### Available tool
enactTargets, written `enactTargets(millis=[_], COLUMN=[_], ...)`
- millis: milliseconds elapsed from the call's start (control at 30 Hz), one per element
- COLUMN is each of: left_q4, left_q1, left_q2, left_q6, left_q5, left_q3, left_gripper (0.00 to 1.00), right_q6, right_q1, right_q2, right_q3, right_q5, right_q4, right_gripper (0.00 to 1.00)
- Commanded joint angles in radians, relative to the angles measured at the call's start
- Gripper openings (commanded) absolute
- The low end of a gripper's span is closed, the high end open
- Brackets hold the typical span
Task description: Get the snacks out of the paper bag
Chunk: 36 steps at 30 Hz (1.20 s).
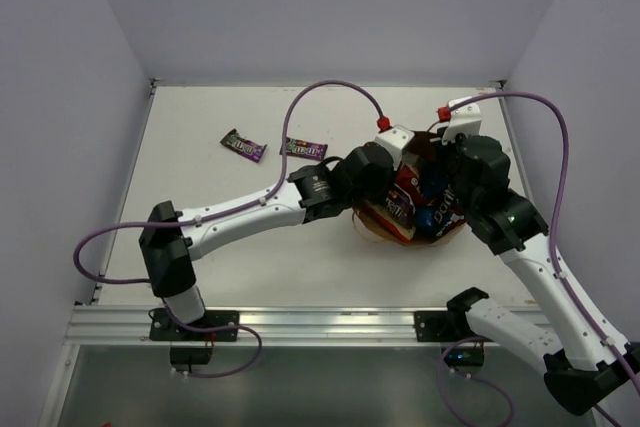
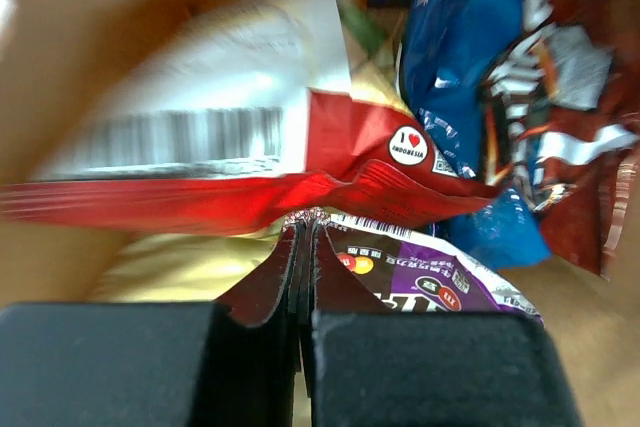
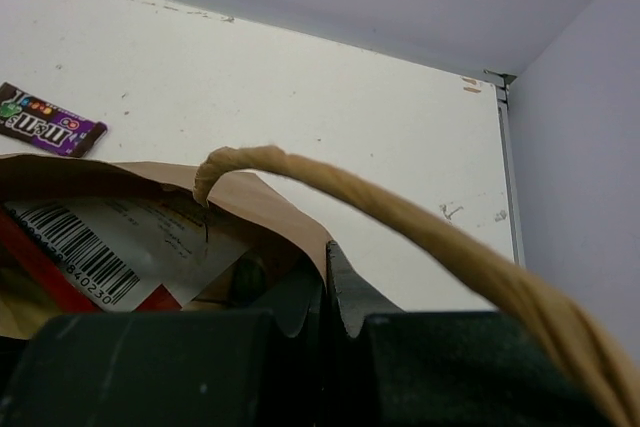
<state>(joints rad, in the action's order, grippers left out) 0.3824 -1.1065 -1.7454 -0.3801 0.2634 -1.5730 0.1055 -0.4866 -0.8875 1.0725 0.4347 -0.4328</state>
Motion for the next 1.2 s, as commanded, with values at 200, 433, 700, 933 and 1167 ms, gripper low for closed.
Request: enactTargets(millis=[200, 433, 700, 933, 1167], left_q4=[0.047, 0.219, 0.121, -0.011, -0.033], left_q1=[0.043, 0.356, 0.772, 1.005, 1.036], left_q2=[0.294, 0.478, 0.541, 0.367, 0.414], left_q6=[0.049, 0.009, -0.016, -0.040, -0.072], left_q5=[0.175, 0.275, 0.051, -0.075, -0.199], left_q3=[-0.105, -0.014, 0.408, 0.590, 0.584], left_gripper=[0.00, 0.00, 0.00, 0.00, 0.78], right_q6=[-0.007, -0.012, -0.016, -0.021, -0.020], right_q1=[-0.006, -0.004, -0.006, -0.007, -0.006], right_q2=[0.007, -0.004, -0.016, -0.016, -0.021], right_q3=[-0.002, 0.003, 0.010, 0.003, 0.006], right_q5=[0.108, 0.137, 0.137, 0.118, 0.107], right_q4=[0.103, 0.097, 0.089, 0.085, 0.080], right_gripper=[0.00, 0.00, 0.00, 0.00, 0.00])
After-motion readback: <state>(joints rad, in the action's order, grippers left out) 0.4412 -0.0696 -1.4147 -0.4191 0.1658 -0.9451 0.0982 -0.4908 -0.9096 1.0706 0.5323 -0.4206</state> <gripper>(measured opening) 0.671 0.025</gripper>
